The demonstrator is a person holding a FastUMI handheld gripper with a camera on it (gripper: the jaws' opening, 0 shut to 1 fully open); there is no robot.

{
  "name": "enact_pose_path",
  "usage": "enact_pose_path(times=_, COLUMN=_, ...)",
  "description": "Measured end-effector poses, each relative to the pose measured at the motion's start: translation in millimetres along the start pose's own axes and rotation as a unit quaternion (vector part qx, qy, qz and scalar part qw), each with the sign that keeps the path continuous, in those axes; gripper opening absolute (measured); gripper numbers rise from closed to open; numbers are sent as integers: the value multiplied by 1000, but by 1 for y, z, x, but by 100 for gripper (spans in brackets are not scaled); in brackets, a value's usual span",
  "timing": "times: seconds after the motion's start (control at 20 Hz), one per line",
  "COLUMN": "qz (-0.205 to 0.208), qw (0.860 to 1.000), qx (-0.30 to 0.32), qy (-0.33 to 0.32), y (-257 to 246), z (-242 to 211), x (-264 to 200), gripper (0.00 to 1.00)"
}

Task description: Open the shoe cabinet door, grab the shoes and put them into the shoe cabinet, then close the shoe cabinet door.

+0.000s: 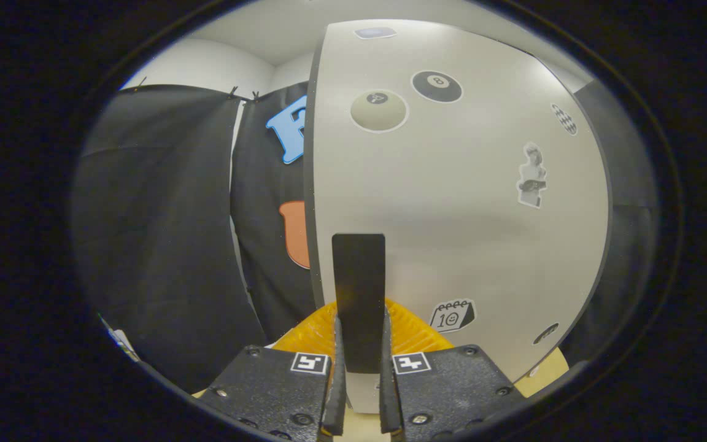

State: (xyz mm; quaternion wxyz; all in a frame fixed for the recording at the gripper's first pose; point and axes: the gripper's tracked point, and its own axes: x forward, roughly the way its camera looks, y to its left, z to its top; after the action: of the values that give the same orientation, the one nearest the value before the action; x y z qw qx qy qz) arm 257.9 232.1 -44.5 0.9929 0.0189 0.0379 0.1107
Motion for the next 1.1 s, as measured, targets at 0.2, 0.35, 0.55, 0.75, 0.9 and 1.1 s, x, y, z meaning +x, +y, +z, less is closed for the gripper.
enact_pose_path(times=0.2, qz=10, qw=1000, qx=-5, qy=0, y=-6, z=-6, x=-43, gripper=25)
enact_pose_path(times=0.35, qz=13, qw=1000, qx=-3, qy=0, y=-9, z=-10, x=-70, gripper=24)
enact_pose_path(times=0.55, qz=11, qw=1000, qx=-2, qy=-2, y=-17, z=-14, x=-104, gripper=24)
enact_pose_path(times=0.75, qz=11, qw=1000, qx=1, qy=-3, y=-26, z=-16, x=-134, gripper=24)
enact_pose_path(times=0.9, qz=13, qw=1000, qx=7, qy=-1, y=-33, z=-18, x=-152, gripper=23)
enact_pose_path(times=1.1, qz=12, qw=1000, qx=8, qy=-3, y=-45, z=-20, x=-176, gripper=23)
